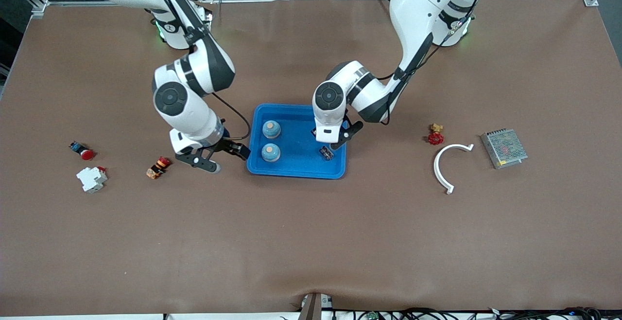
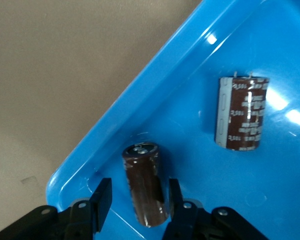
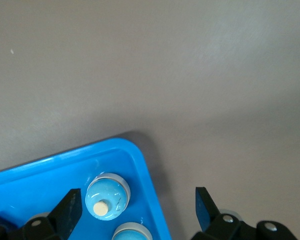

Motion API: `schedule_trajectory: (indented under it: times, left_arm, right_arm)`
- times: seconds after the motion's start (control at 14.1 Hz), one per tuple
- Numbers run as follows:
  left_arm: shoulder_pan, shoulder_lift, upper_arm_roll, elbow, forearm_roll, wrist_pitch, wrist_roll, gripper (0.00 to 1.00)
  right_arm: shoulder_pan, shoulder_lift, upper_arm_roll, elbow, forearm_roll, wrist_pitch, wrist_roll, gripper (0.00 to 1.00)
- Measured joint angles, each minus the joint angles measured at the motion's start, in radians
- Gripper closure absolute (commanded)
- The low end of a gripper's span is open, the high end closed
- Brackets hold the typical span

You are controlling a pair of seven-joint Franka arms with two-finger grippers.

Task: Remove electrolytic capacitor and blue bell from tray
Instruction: 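Grasp the capacitor with the left gripper while the right gripper nears a bell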

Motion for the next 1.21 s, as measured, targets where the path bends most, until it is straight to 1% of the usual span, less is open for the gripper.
schedule_trajectory:
  times: [0.07,0.21,0.28,0.36,0.43,0.57,0.78,0.99,1.21]
  left_arm:
    - [-0.001,0.004,0.000,0.000,0.000,0.001,-0.001,0.59]
    - [-0.001,0.008,0.000,0.001,0.000,0.009,-0.002,0.80]
    - [-0.001,0.009,0.000,0.002,0.000,0.010,-0.002,0.88]
    - [-0.001,0.009,0.000,0.006,0.000,0.011,-0.002,0.92]
    - [-0.001,0.009,0.001,0.009,0.006,0.011,-0.002,1.00]
    - [-0.001,0.008,0.003,0.020,0.042,0.011,-0.002,1.00]
    - [0.005,-0.009,0.009,0.048,0.068,0.010,-0.002,1.00]
    - [0.028,-0.078,0.019,0.059,0.078,-0.013,-0.002,1.00]
    - [0.087,-0.157,0.021,0.059,0.116,-0.090,0.013,1.00]
  right_arm:
    - [0.017,0.014,0.000,-0.004,0.000,0.015,0.031,0.00]
    - [0.052,0.041,0.000,-0.005,0.000,0.039,0.081,0.00]
    - [0.066,0.052,0.000,-0.005,0.000,0.048,0.099,0.00]
    - [0.079,0.063,0.000,-0.005,0.000,0.058,0.114,0.00]
    - [0.091,0.074,-0.001,-0.005,-0.001,0.066,0.124,0.00]
    - [0.114,0.095,-0.002,-0.005,-0.013,0.079,0.153,0.00]
    - [0.139,0.128,-0.002,-0.005,-0.085,0.100,0.228,0.00]
    - [0.144,0.167,-0.002,-0.004,-0.115,0.150,0.262,0.00]
    - [0.144,0.188,-0.003,0.009,-0.116,0.167,0.269,0.00]
